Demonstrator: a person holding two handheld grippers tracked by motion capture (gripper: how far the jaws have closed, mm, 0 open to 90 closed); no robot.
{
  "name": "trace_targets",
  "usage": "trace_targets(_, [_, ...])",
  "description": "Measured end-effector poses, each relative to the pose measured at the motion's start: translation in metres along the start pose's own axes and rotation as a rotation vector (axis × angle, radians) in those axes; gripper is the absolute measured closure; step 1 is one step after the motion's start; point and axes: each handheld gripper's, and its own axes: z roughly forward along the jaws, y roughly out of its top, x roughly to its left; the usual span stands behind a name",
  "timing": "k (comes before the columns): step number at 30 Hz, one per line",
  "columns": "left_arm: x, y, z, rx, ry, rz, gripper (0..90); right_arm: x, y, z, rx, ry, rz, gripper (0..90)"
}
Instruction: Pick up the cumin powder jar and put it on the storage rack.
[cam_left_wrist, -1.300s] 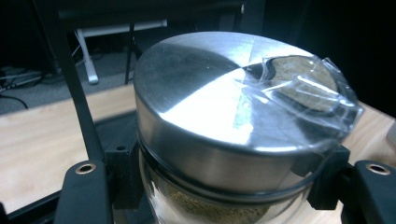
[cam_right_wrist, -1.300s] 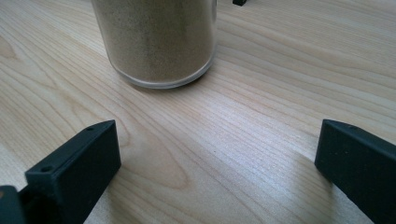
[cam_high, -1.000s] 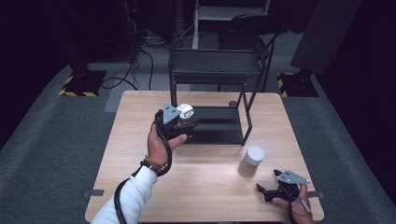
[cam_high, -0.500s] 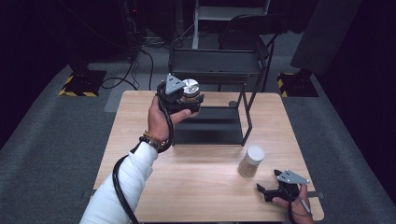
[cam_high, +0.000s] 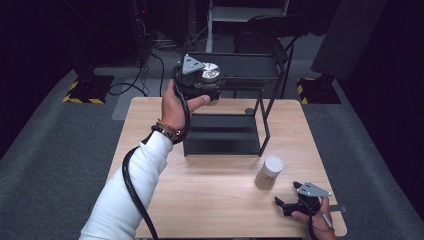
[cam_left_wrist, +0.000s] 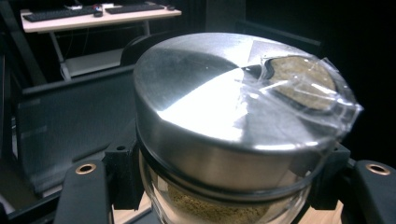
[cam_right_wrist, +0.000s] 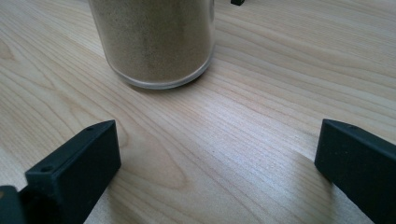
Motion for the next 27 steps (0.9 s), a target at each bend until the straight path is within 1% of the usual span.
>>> trace_targets(1, [0.000, 0.006, 0.002, -0.004, -0.002, 0.005, 30.9, 0.000, 0.000, 0.000, 0.000, 0.000, 0.000, 0.0])
trace_targets(2, [0.000, 0.006, 0.002, -0.004, -0.002, 0.005, 30.8, 0.000, 0.000, 0.000, 0.000, 0.000, 0.001, 0.0])
trace_targets(5, [0.001, 0.016, 0.005, -0.011, -0.003, 0.008, 30.8, 0.000, 0.000, 0.000, 0.000, 0.000, 0.001, 0.0])
trace_targets(7, [0.002, 0.019, 0.007, -0.025, 0.000, 0.013, 30.8, 0.000, 0.000, 0.000, 0.000, 0.000, 0.001, 0.0])
trace_targets(8, [0.002, 0.019, 0.007, -0.025, 0.000, 0.013, 30.8, 0.000, 0.000, 0.000, 0.000, 0.000, 0.001, 0.0])
trace_targets(9, [0.003, 0.022, 0.008, -0.023, 0.000, 0.017, 30.8, 0.000, 0.000, 0.000, 0.001, -0.001, 0.001, 0.0])
trace_targets(10, [0.005, 0.025, 0.010, -0.029, 0.000, 0.010, 30.9, 0.000, 0.000, 0.000, 0.001, -0.001, 0.001, 0.0])
trace_targets(13, [0.007, 0.032, 0.013, -0.036, 0.006, 0.013, 30.8, 0.000, 0.000, 0.000, 0.001, -0.002, 0.002, 0.0])
trace_targets(14, [0.009, 0.035, 0.016, -0.032, 0.004, 0.014, 30.8, 0.000, 0.000, 0.000, 0.001, -0.002, 0.003, 0.0])
trace_targets(15, [0.009, 0.035, 0.016, -0.032, 0.004, 0.014, 30.9, 0.000, 0.000, 0.000, 0.001, -0.003, 0.004, 0.0])
trace_targets(16, [0.009, 0.037, 0.019, -0.031, 0.009, 0.017, 30.9, 0.000, 0.000, 0.000, 0.001, -0.003, 0.004, 0.0])
trace_targets(17, [0.010, 0.042, 0.025, -0.028, 0.016, 0.023, 30.9, 0.001, 0.000, 0.000, 0.001, -0.004, 0.005, 0.0])
trace_targets(19, [0.011, 0.043, 0.027, -0.028, 0.016, 0.019, 30.9, 0.001, 0.000, 0.000, 0.001, -0.005, 0.006, 0.0])
trace_targets(20, [0.012, 0.047, 0.035, -0.031, 0.025, 0.028, 30.8, 0.001, 0.000, 0.000, 0.002, -0.006, 0.006, 0.0])
trace_targets(21, [0.012, 0.047, 0.035, -0.031, 0.025, 0.028, 30.8, 0.001, 0.000, 0.000, 0.002, -0.006, 0.006, 0.0])
trace_targets(22, [0.012, 0.050, 0.041, -0.031, 0.038, 0.038, 30.9, 0.001, 0.000, 0.000, 0.002, -0.007, 0.008, 0.0])
trace_targets(24, [0.013, 0.052, 0.044, -0.029, 0.040, 0.036, 30.8, 0.001, 0.001, 0.000, 0.002, -0.008, 0.008, 0.0])
trace_targets(26, [0.015, 0.056, 0.052, -0.034, 0.051, 0.035, 30.8, 0.002, 0.001, 0.000, 0.002, -0.009, 0.009, 0.0])
trace_targets(27, [0.015, 0.056, 0.052, -0.034, 0.051, 0.035, 30.8, 0.002, 0.001, 0.000, 0.002, -0.009, 0.009, 0.0])
